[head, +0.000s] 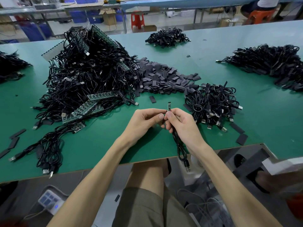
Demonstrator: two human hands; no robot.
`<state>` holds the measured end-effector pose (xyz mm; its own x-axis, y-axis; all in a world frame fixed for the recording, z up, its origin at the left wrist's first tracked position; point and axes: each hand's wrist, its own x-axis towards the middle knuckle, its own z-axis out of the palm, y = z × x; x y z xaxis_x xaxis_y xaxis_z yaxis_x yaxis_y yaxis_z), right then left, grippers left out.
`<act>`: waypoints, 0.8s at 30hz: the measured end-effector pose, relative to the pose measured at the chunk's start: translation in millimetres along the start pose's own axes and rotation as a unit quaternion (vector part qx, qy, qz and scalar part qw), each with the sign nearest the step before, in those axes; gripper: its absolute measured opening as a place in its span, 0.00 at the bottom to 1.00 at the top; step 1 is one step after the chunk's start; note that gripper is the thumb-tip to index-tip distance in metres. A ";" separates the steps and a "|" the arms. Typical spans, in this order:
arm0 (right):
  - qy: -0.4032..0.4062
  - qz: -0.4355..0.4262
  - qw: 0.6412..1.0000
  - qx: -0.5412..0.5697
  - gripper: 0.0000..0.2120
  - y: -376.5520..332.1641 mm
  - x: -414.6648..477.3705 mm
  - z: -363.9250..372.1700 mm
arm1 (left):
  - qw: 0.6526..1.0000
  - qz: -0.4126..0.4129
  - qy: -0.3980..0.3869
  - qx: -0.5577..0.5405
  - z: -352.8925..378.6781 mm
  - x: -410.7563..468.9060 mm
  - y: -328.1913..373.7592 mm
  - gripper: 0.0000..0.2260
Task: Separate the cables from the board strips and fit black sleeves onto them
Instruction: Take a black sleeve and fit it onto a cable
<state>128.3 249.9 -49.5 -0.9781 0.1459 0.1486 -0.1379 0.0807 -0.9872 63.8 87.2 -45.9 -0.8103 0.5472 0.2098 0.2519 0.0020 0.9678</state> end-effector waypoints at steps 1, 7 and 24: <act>0.000 -0.001 1.000 -0.003 0.11 -0.2 -0.2 0.2 | 1.000 0.000 0.000 -0.008 0.1 -0.1 0.5 0.09; 0.004 0.000 1.000 -0.027 0.11 -4.0 -2.4 2.0 | 0.999 -0.027 0.032 -0.034 -4.6 0.3 -1.0 0.11; -0.003 -0.001 0.999 -0.047 0.13 -4.3 -3.5 2.0 | 0.995 -0.027 0.067 -0.064 -5.9 -0.5 -4.1 0.10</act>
<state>132.1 247.1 -45.9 -0.9786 0.1399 0.1508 -0.1258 0.1730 -0.9769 60.1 82.0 -49.2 -0.8862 0.4324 0.1663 0.1440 -0.0842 0.9860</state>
